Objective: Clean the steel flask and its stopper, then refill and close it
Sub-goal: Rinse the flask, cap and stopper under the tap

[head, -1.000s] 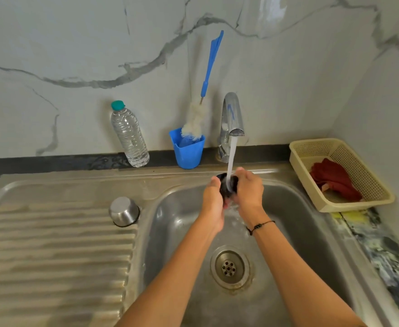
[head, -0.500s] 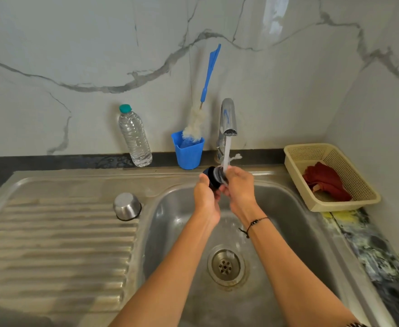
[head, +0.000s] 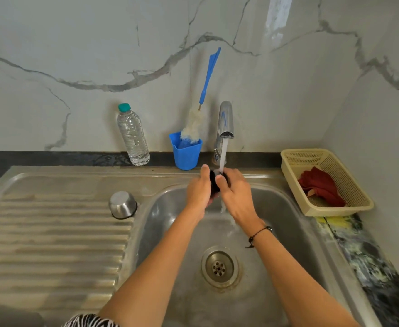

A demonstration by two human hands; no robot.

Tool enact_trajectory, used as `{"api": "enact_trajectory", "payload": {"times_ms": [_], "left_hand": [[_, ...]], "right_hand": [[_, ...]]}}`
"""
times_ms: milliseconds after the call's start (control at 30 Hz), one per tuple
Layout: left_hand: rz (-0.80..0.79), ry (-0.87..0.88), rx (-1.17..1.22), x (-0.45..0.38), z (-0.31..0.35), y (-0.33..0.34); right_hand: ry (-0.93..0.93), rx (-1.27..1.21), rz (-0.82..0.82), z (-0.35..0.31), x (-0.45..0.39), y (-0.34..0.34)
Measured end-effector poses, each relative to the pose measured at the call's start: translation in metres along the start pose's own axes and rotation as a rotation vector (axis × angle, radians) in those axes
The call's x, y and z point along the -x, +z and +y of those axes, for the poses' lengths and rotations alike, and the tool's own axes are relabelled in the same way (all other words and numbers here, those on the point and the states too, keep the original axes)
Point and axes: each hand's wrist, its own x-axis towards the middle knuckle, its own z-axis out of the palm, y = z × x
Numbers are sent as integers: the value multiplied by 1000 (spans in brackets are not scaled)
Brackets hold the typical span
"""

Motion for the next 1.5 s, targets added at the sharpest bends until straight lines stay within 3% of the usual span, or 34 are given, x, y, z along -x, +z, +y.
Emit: {"api": "enact_trajectory", "payload": {"times_ms": [133, 300, 467, 533, 600, 700, 767, 900, 1033, 1100, 1167, 1267, 1500], "left_hand": [[89, 207, -220, 0, -7, 8], [122, 240, -265, 1, -15, 12], [86, 452, -294, -7, -27, 8], [96, 440, -231, -8, -24, 6], [134, 385, -149, -12, -19, 5], [145, 339, -65, -14, -12, 5], [126, 339, -65, -13, -12, 6], [87, 478, -212, -9, -20, 4], [57, 617, -287, -12, -33, -3], [21, 625, -309, -11, -35, -5], [-11, 519, -263, -11, -31, -6], [-33, 376, -213, -20, -24, -5], [-55, 180, 19, -22, -14, 0]], "right_hand": [[95, 138, -21, 5, -6, 3], [319, 72, -59, 10, -25, 12], [716, -499, -186, 5, -34, 10], [669, -468, -222, -3, -34, 3], [505, -333, -223, -11, -28, 1], [263, -164, -129, -11, -17, 6], [224, -127, -78, -9, -17, 8], [319, -128, -107, -4, -28, 10], [679, -544, -244, -12, -34, 2], [760, -571, -311, -15, -33, -5], [654, -430, -260, -13, -32, -5], [332, -74, -101, -8, -25, 4], [-69, 211, -63, -1, -18, 3]]}}
